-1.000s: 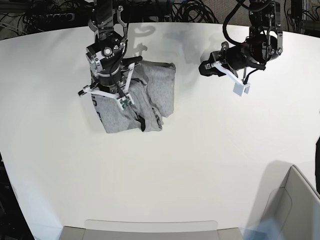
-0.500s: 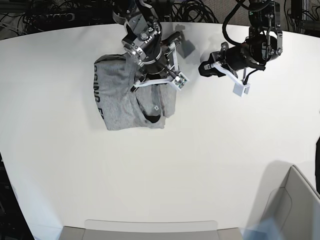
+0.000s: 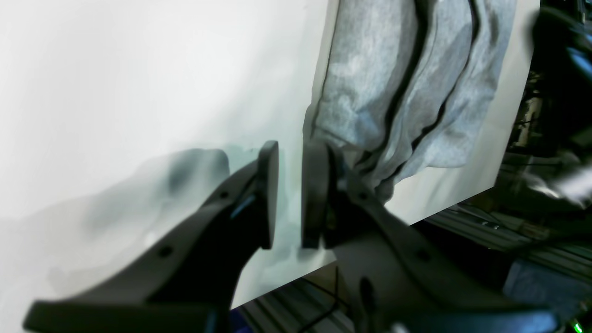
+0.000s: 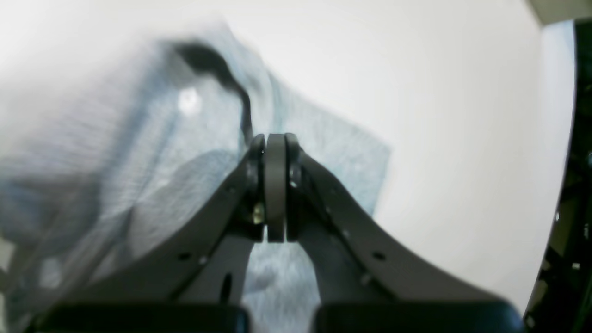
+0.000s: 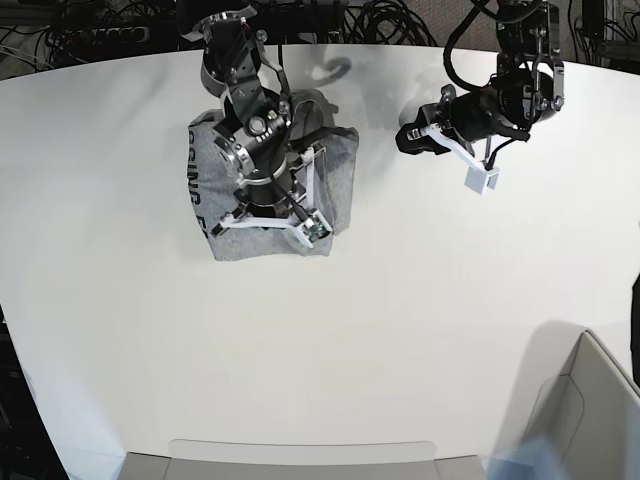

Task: Fold the T-shirt properly
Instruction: 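Press and tuck the folded bundle with the right gripper, then grasp the bundle edges with both grippers and fold it over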

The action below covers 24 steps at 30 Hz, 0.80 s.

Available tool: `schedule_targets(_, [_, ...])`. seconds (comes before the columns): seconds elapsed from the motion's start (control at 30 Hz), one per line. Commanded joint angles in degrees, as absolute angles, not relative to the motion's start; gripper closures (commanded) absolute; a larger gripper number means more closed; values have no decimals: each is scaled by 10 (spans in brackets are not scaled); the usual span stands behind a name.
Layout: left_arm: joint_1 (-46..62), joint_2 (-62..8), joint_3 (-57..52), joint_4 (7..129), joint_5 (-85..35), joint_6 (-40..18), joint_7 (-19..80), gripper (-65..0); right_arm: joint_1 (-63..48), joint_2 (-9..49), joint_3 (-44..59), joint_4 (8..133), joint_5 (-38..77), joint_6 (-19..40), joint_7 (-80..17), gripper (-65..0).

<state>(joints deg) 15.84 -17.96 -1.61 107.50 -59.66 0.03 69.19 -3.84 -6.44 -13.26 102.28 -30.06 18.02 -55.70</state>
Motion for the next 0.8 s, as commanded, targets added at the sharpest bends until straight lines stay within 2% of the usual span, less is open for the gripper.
schedule_targets(0.0, [155, -183, -18, 1084, -608, -2, 691, -105, -22, -73, -140, 1006, -296, 180, -533, 0])
schedule_targets(0.13, [155, -183, -18, 1084, -609, -2, 691, -103, 47, -77, -140, 877, -236, 179, -487, 0])
schedule_targets(0.3, [155, -184, -17, 1084, -610, -2, 691, -103, 144, -75, -136, 736, -143, 177, -480, 0])
schedule_targets(0.6, [155, -184, -17, 1085, -610, -2, 691, -103, 146, -72, -137, 865, -116, 180, -484, 0])
schedule_targets(0.77, [146, -183, -15, 1085, -611, -2, 693, -103, 175, -46, -151, 851, -116, 186, -496, 0])
